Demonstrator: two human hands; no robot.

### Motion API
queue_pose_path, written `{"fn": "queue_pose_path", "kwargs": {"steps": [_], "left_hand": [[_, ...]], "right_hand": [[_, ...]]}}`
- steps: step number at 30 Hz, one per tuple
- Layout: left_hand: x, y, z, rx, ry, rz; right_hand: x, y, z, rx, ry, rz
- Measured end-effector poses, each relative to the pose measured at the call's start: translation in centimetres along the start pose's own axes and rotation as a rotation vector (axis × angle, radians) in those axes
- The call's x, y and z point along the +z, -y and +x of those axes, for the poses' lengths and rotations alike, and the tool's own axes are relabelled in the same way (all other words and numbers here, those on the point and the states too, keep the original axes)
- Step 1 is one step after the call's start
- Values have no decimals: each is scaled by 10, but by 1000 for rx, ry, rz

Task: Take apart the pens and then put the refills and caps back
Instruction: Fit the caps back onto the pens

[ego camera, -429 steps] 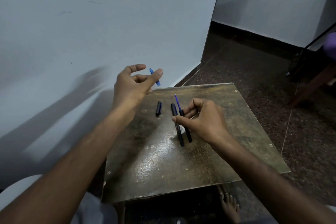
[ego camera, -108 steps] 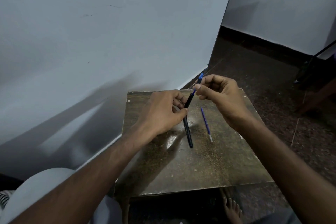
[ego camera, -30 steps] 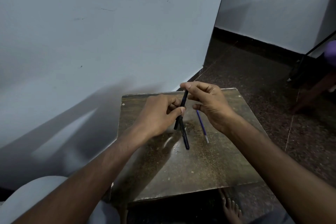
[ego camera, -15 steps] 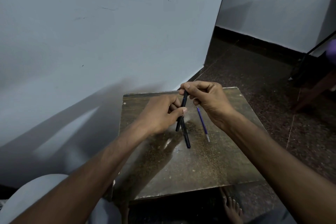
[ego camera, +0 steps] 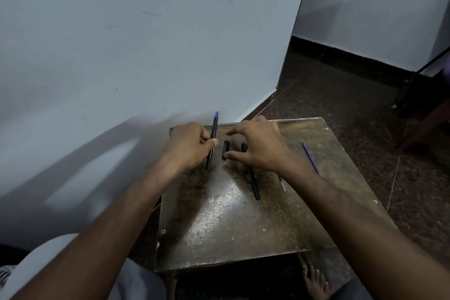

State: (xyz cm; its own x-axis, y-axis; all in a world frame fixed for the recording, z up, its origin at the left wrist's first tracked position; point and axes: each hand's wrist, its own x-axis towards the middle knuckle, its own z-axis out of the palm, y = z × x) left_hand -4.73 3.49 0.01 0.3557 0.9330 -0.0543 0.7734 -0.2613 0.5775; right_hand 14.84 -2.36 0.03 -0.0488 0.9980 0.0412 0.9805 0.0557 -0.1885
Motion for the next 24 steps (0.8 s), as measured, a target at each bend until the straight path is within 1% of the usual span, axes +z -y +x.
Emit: {"fn": "queue_pose_path", "kwargs": {"steps": [6,9,11,14,15,17,20,24], "left_hand": [[1,-2,-1,25,16,2],[-1,0,-2,36,16,1],[-3,-1,-4,61,10,2],[-4,-7,-9,114,69,-57],[-4,-9,-11,128,95,-82],[-3,-14,-14,154,118,-93],[0,-16,-16,181,126,-65],[0,-18,-16,206,160,-58]], "right_hand": [[13,1,10,-147,-27,-37],[16,1,14,-182,-81,78],[13,-2,15,-108,-145,295],[5,-18,13,86,-214,778],[2,-24,12,116,-220,914],[-4,-35,9,127,-265,1064],[-10,-44,4,125,-346,1115],[-12,-45,-2,100,-407,1026]]}}
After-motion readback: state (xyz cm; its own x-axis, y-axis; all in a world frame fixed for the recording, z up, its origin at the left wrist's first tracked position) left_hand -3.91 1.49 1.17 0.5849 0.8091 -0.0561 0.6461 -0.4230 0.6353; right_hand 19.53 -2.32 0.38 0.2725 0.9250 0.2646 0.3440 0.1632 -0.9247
